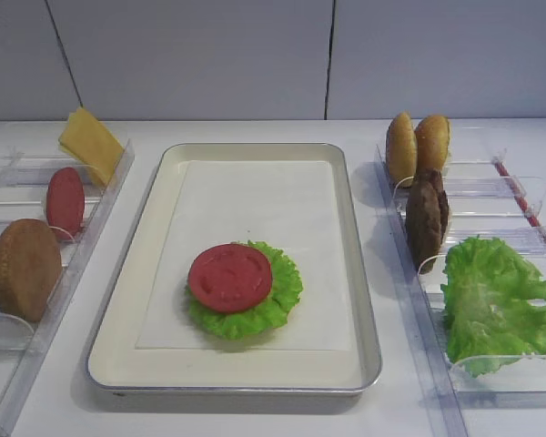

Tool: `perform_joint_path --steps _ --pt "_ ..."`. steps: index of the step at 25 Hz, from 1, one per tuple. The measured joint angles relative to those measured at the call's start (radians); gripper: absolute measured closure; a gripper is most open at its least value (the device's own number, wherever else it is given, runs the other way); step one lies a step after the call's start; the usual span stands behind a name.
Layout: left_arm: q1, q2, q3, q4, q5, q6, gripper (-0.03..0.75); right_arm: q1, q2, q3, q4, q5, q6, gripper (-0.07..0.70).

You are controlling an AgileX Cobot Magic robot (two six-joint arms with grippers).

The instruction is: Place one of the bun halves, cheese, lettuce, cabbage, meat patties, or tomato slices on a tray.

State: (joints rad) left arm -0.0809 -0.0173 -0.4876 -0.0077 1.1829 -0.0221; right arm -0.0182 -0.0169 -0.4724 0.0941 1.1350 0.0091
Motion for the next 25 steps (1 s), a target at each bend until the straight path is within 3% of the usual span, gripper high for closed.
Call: perform_joint_path --steps 25 --pt "0.0 0.0 0.0 0.002 0.0 0.0 0.249 0.0 0.0 0.0 0.0 0.0 0.0 0.631"
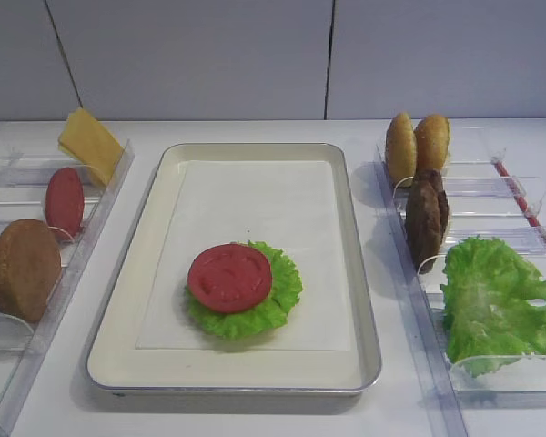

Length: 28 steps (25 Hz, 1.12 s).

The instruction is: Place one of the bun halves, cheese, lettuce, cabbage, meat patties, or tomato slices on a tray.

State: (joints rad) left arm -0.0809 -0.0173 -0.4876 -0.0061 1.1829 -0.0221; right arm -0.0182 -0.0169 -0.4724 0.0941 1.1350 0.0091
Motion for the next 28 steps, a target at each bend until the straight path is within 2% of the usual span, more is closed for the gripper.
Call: perform_joint_path --steps 28 --pt "0.0 0.0 0.0 0.0 0.0 0.0 0.249 0.0 0.0 0.0 0.0 0.0 0.0 0.631"
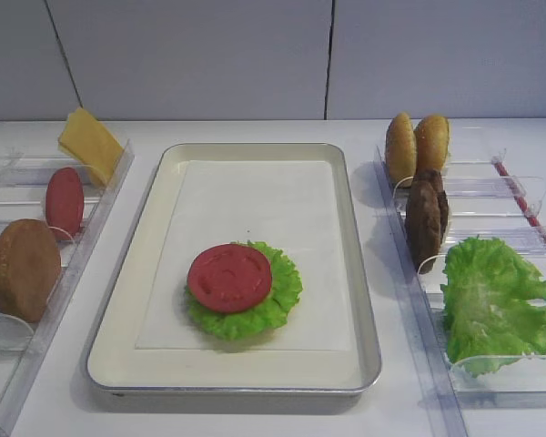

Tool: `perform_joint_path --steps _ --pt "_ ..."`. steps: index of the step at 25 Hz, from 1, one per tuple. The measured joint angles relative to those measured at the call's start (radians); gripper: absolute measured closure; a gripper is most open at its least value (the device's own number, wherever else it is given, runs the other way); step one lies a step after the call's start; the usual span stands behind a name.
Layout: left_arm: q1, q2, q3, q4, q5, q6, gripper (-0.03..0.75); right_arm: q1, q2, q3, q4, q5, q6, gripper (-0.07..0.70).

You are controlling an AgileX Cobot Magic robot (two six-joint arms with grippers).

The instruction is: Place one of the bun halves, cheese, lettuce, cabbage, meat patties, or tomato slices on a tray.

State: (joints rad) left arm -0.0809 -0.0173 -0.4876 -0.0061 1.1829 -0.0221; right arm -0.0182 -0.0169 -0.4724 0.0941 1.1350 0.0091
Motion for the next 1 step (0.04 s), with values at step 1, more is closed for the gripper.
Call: perform_joint_path --steps 1 --pt "0.0 0.0 0.0 0.0 0.0 0.0 0.249 0.0 0.0 0.0 0.0 0.0 0.0 0.631"
